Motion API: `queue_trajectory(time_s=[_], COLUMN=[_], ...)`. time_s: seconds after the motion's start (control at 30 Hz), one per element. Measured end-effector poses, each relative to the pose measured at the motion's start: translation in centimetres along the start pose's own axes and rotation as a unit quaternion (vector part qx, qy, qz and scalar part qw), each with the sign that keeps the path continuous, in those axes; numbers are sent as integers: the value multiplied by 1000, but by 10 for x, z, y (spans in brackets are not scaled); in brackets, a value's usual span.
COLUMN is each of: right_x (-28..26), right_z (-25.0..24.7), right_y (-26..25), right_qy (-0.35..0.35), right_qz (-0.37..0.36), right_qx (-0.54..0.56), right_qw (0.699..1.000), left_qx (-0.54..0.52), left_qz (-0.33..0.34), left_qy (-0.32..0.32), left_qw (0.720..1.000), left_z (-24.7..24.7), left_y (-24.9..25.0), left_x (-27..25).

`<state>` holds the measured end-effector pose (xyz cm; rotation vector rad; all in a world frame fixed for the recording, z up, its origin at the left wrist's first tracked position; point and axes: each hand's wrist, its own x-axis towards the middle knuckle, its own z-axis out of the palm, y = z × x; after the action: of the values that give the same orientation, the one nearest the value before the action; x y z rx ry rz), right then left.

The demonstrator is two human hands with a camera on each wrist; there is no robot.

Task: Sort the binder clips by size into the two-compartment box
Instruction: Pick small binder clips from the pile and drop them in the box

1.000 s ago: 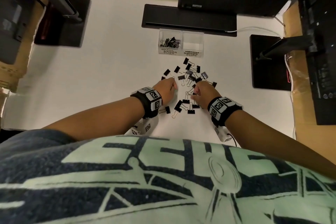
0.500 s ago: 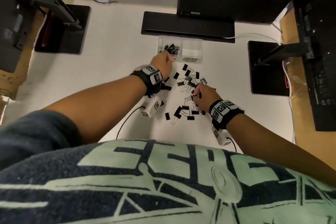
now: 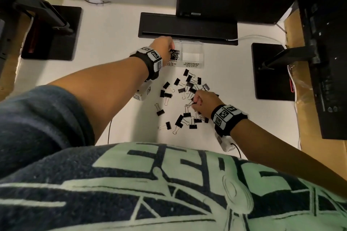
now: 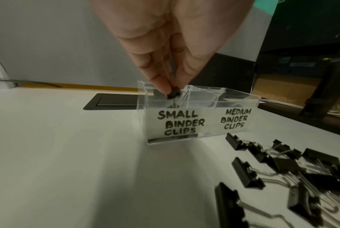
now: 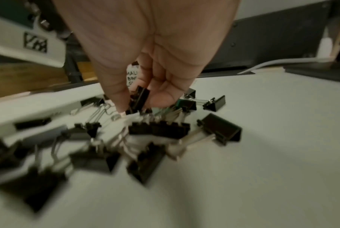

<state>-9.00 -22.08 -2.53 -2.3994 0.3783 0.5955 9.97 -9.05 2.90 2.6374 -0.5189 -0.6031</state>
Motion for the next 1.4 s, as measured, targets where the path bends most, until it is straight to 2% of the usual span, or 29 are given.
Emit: queue_trajectory(time_s=[0.13,0.23,0.37,0.47,0.6,0.67,0.77,0.87,0.93,1.13,1.27,1.4], right_x=[14,35,73,98,115,120,121,111,101,58,25,1], right_z=[-24,-49,-74,-78,-71,-67,-62,-63,-67,-58,-41,-25], right_y=[-11,-33,-71,-97,-123,-126,-121,-111,-102,-46,-5,23], right_qy=[22,54,75,80,84,91,108,124,142,139,88,61], right_qz=[1,-23,-58,-75,-79,-71,-69,-71,-70,-30,16,63], right_qx=[75,65,41,-21,-144,-141,-78,-10,45,58,47,31], right_qw=[997,996,995,994,983,983,989,990,986,988,995,996], left_qx=[-41,-86,-69,-44,-40,-58,-86,-127,-138,-109,-88,-63], left_qz=[34,43,53,68,70,68,38,-61,-92,-49,-36,-54], left_qy=[53,80,-7,-68,-59,-50,-33,32,40,-19,-29,-23], left_qw=[997,992,996,994,995,995,995,989,985,993,995,996], left_z=[11,29,64,88,95,90,85,80,76,79,82,80], left_y=[-15,-30,-47,-57,-61,-64,-72,-85,-92,-89,-83,-85], left_x=[-13,-38,-78,-98,-105,-106,-105,-102,-101,-97,-93,-92])
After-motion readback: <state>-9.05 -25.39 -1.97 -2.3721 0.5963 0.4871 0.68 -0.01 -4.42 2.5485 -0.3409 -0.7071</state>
